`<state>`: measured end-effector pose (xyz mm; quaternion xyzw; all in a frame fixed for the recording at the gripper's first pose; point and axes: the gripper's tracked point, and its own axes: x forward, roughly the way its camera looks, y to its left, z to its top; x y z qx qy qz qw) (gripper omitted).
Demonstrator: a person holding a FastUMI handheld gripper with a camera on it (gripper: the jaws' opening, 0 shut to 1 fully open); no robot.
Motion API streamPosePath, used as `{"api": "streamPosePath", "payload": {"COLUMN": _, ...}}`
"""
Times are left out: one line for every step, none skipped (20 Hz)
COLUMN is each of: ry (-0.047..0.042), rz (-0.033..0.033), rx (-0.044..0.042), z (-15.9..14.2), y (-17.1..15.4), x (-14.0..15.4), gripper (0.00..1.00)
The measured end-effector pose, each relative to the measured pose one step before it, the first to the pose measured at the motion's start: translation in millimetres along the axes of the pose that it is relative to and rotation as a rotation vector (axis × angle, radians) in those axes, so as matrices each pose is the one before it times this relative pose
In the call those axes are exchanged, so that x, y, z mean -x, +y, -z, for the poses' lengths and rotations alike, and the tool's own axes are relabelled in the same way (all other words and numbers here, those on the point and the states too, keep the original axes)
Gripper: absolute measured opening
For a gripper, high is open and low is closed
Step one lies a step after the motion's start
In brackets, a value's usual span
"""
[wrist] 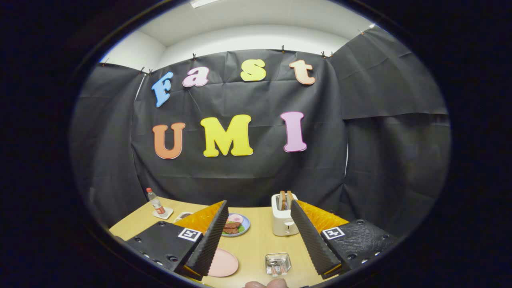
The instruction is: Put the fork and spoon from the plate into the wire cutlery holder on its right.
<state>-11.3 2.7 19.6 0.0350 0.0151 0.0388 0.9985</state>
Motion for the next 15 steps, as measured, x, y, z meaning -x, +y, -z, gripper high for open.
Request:
{"api": "streamPosePath", "payload": {"ry": -0.00315, "rz": -0.00057, "rx": -0.00118, "z": -1.47, "y": 0.13, "x": 1.27, "gripper": 0.94}}
{"api": "streamPosePath", "payload": {"ry": 0.00196, "rz": -0.00246, "rx": -0.00142, "z": 1.10, "y": 2.12, "x": -2.00, "gripper": 0.94}}
{"api": "streamPosePath", "payload": {"ry": 0.00524, "rz": -0.00259, "rx": -0.00036, "z": 1.21, "y": 2.24, "x": -0.35, "gripper": 0.94}}
{"api": "streamPosePath", "payload": {"ry": 0.00153, "rz": -0.00156, "rx": -0.00094, "z": 0.31, "y": 0.95, "x": 0.18, "gripper": 0.94}}
{"api": "streamPosePath", "payload": {"ry": -0.00181, "rz": -0.00071, "rx": -0.00061, "z": -0.92, "y": 1.98, "x": -0.09, "gripper": 0.94}}
{"api": "streamPosePath", "payload": {"ry": -0.00419, "rz": -0.00110, "rx": -0.00056, "z": -1.13, "y": 1.52, "x": 0.42, "gripper": 0.94}}
{"api": "streamPosePath", "payload": {"ry": -0.00067, "rz": -0.00233, "rx": 0.00077, "z": 0.76, "y": 2.62, "x": 1.09, "gripper": 0.94}}
{"api": "streamPosePath", "payload": {"ry": 0.00124, "rz": -0.00189, "rx": 0.00143, "z": 0.37, "y": 2.70, "x": 0.90, "gripper": 0.94}}
{"api": "streamPosePath", "payload": {"ry": -0.00169, "rz": -0.00367, "rx": 0.00237, "z": -0.45, "y": 2.55, "x": 0.31, "gripper": 0.94}}
{"api": "streamPosePath", "payload": {"ry": -0.00608, "rz": 0.00086, "rx": 0.00336, "z": -1.68, "y": 2.47, "x": 0.85, "gripper": 0.94}}
{"api": "streamPosePath", "payload": {"ry": -0.00408, "rz": 0.00017, "rx": 0.00108, "z": -1.58, "y": 2.23, "x": 0.41, "gripper": 0.94}}
{"api": "streamPosePath", "payload": {"ry": -0.00171, "rz": 0.00105, "rx": -0.00115, "z": 0.87, "y": 3.35, "x": 0.70, "gripper": 0.94}}
{"api": "streamPosePath", "payload": {"ry": -0.00115, "rz": 0.00100, "rx": -0.00296, "z": 0.67, "y": 2.75, "x": 1.21, "gripper": 0.94}}
{"api": "streamPosePath", "payload": {"ry": 0.00066, "rz": -0.00047, "rx": -0.00410, "z": 0.32, "y": 4.26, "x": 0.80, "gripper": 0.94}}
{"api": "streamPosePath", "payload": {"ry": -0.00092, "rz": -0.00125, "rx": -0.00012, "z": 0.61, "y": 4.24, "x": 1.74, "gripper": 0.94}}
